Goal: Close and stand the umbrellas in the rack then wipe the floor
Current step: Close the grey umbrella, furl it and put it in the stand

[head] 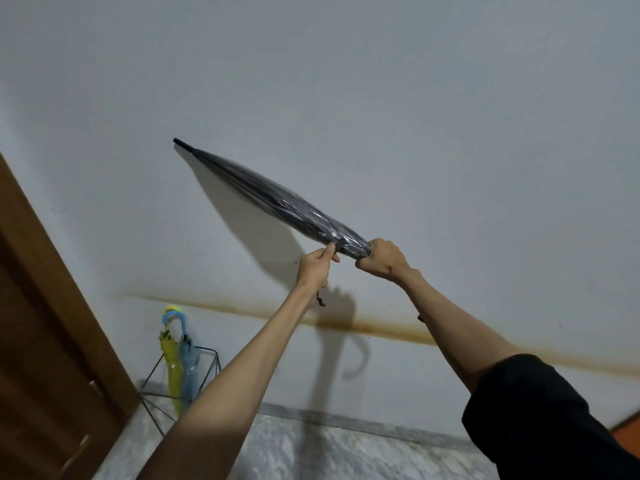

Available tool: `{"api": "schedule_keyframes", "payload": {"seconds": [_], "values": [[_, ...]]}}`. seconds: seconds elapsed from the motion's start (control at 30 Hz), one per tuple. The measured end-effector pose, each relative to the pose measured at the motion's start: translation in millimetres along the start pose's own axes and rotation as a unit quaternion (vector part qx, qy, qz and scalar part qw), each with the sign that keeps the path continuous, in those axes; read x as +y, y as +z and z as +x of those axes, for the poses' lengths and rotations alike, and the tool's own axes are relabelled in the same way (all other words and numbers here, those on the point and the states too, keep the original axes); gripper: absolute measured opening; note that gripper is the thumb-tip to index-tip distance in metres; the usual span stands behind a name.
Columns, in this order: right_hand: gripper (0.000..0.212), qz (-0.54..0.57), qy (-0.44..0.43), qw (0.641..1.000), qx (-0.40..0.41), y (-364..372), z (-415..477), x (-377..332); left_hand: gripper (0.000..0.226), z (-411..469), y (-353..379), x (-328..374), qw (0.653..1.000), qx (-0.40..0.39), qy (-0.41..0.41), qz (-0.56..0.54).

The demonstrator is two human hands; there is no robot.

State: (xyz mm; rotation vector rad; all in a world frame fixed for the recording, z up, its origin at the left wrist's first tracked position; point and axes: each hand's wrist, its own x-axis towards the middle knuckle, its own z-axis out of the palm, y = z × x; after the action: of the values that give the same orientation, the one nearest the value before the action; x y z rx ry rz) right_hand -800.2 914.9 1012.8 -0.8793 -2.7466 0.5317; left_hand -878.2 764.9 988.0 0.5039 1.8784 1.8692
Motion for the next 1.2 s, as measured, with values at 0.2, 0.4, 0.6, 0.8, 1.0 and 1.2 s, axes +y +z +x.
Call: {"api": "schedule_keyframes", "payload": {"seconds": [0.2,0.4,0.6,0.8,1.0,1.2], "values": [[0.015,0.098,0.046,0.991,-0.083,-18,7,9,0.037,-9,5,16,0.996,0.003,0.046,0.074],[0.029,0.189,0.067,0.95,-0.241,-28,-1,-20,0.047,-7,-16,4,0.997,0.006,-0.062,-0.05],[0.023,0.342,0.057,0.808,-0.476,-36,-8,-27,0.043,6,-30,20,0.979,-0.122,-0.049,-0.153],[0.036,0.266,0.035,0.873,-0.407,-36,-17,-33,0.034,19,-12,35,0.981,-0.078,-0.046,-0.173],[0.144,-0.081,-0.066,0.994,0.038,-9,-25,-46,0.026,31,-4,33,0.983,0.021,-0.073,-0.167],[0.098,-0.236,-0.094,0.944,0.212,41,-35,-53,0.019,33,2,36,0.969,0.043,-0.139,-0.202]]}}
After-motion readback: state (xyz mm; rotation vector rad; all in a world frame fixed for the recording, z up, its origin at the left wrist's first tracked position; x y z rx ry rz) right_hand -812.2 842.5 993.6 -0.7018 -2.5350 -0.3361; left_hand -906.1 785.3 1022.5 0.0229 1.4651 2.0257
